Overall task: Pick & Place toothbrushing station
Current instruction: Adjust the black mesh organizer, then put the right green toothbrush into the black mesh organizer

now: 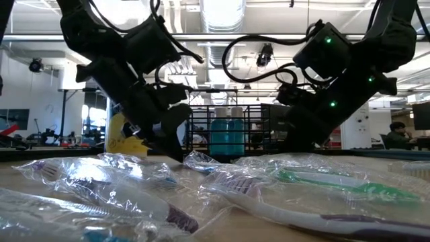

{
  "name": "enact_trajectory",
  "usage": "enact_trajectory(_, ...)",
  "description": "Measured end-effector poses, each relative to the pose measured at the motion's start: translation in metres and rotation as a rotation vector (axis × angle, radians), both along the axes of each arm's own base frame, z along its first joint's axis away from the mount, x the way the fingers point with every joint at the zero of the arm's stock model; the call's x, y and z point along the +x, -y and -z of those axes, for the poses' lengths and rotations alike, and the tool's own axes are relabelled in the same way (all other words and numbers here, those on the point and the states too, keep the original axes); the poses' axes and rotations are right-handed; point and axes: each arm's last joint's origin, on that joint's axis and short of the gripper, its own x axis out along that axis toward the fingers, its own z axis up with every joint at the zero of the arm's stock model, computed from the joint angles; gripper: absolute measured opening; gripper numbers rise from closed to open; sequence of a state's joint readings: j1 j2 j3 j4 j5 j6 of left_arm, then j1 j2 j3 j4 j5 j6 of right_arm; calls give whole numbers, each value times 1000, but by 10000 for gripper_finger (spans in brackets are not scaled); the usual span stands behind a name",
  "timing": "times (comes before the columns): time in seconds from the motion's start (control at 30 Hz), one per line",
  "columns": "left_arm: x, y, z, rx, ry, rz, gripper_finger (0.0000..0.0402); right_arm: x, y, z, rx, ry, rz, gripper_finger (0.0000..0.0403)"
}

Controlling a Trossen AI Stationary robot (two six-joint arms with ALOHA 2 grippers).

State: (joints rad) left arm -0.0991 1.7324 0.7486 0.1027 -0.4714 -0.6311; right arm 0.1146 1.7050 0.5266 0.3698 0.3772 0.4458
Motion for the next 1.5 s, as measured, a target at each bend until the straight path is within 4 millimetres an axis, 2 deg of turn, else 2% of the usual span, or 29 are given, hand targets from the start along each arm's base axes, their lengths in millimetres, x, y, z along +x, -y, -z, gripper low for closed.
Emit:
enact_trajectory(0.53, 1, -1, 2, 20, -10, -2, 3, -2, -1, 0, -4, -1, -6, 8)
enact_trajectory(0.83, -2, -1, -7, 59, -6, 17, 13, -13, 0, -12, -25, -24, -14, 8)
enact_trajectory(1.13, -13, 7, -22, 109, -8, 102, 8, -41, 5, -36, -68, 65, -17, 8)
enact_trajectory(1.3, -31, 17, -36, 141, 11, 202, 21, -64, 7, -45, -107, 130, -55, 8)
enact_trajectory(1.5, -53, 25, -50, 33, 75, 333, 24, -89, 8, -56, -144, 369, -174, 8)
